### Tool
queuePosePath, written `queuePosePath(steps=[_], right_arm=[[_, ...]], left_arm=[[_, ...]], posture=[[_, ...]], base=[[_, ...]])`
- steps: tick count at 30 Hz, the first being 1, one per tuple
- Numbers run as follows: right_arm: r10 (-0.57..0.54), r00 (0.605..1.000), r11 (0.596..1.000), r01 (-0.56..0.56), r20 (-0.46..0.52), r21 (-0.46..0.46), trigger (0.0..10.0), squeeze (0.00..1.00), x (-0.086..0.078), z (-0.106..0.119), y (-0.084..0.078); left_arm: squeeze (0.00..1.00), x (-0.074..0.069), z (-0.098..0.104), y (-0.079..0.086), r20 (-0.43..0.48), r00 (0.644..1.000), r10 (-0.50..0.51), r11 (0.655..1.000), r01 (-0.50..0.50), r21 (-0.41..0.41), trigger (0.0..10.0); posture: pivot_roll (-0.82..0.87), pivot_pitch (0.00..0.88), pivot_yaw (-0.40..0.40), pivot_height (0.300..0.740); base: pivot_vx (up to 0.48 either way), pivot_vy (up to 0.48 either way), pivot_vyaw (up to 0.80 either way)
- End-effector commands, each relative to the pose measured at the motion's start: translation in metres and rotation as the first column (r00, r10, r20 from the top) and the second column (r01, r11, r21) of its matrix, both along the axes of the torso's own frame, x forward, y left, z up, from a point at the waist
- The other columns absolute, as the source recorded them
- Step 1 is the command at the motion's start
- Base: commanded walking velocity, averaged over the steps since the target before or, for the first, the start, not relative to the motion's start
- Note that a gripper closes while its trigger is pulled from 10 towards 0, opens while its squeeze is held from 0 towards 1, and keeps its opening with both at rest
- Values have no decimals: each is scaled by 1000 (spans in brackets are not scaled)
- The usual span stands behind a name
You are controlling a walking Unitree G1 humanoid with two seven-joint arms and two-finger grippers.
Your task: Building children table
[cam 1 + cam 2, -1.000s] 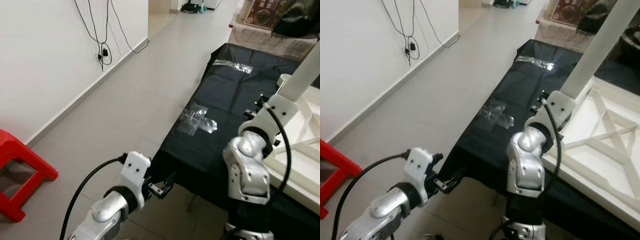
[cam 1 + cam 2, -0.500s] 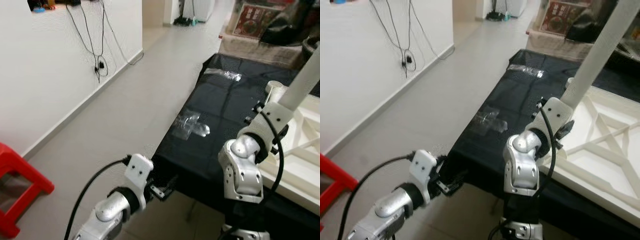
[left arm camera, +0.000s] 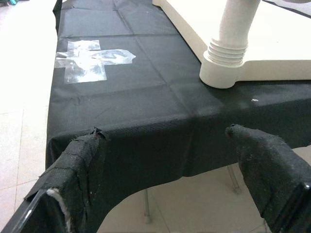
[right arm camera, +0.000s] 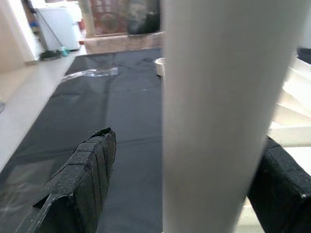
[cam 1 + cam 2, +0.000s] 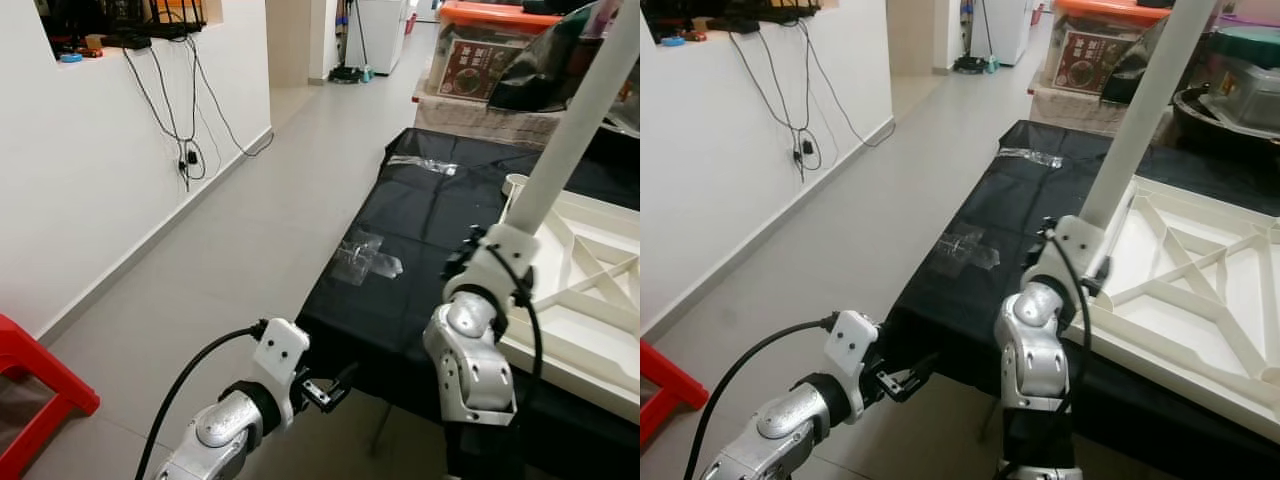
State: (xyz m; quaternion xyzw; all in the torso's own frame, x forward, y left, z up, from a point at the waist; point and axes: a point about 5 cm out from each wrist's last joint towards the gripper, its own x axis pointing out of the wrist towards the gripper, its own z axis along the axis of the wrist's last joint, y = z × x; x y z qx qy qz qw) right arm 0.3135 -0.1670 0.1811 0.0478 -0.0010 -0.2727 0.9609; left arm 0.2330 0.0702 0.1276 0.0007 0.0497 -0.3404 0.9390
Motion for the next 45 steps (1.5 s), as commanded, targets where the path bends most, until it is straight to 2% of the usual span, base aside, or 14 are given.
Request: queuePosePath(steps=[1,3,10,13,15,16,18,20,21,23,26,37,44,45], right_arm=[[87,996,996,-87,11,25,10000,0,-3,-4,-2],[87,996,996,-87,11,25,10000,0,-3,-4,-2],[165,986,986,-165,-34,2,10000,0,-21,-9,-3],[169,984,985,-170,-51,-17,10000,0,-39,-13,-8],[191,980,982,-191,-59,4,10000,0,-56,-19,-11],[191,980,982,-191,-59,4,10000,0,-56,-19,-11],[261,963,965,-259,-64,31,10000,0,-74,-26,-8],[302,948,953,-304,-104,-1,10000,0,-92,-38,-5],[302,948,953,-304,-104,-1,10000,0,-92,-38,-5],[310,943,948,-316,-124,-39,10000,0,-112,-48,-3],[311,943,946,-319,-120,-54,10000,0,-122,-50,-1],[298,944,953,-302,-141,-6,10000,0,-124,-60,7],[315,943,945,-323,-107,-61,10000,0,-114,-58,6],[334,937,937,-342,-100,-78,10000,0,-108,-56,4]], left_arm=[[0,1,-3,0,-3,1000,0,1000,0,5,10000],[0,1,-3,0,-3,1000,0,1000,0,5,10000],[0,2,-3,-2,-1,1000,-5,1000,5,0,10000],[0,2,-4,-2,1,1000,-4,1000,4,-2,10000],[0,4,-3,-2,2,1000,-2,1000,2,-5,10000],[0,4,-3,-2,2,1000,-2,1000,2,-5,10000],[0,5,-4,-2,4,1000,-1,1000,1,-6,10000],[0,6,-4,-2,5,1000,-1,1000,1,-4,10000],[0,6,-4,-2,5,1000,-1,1000,1,-4,10000],[0,7,-4,-1,12,1000,5,1000,-5,0,10000],[0,7,-3,1,20,1000,15,1000,-16,6,10000],[0,10,-9,9,16,999,42,999,-43,30,10000],[0,14,-13,8,18,999,43,998,-44,41,10000],[0,15,-14,8,19,999,45,998,-46,44,10000]], posture=[[149,0,-44,740],[149,0,-44,740],[142,0,-47,740],[142,0,-47,740],[128,0,-41,740],[128,0,-41,740],[123,0,-40,740],[120,0,-37,740],[120,0,-37,740],[123,0,-36,740],[123,0,-32,740],[128,0,-28,740],[129,0,-27,740],[131,0,-28,740]], base=[[0,0,0],[0,0,0],[0,0,0],[0,0,0],[0,0,0],[0,0,0],[0,0,0],[0,0,0],[0,0,0],[0,0,0],[0,0,0],[0,0,-655],[0,0,-571],[0,0,0]])
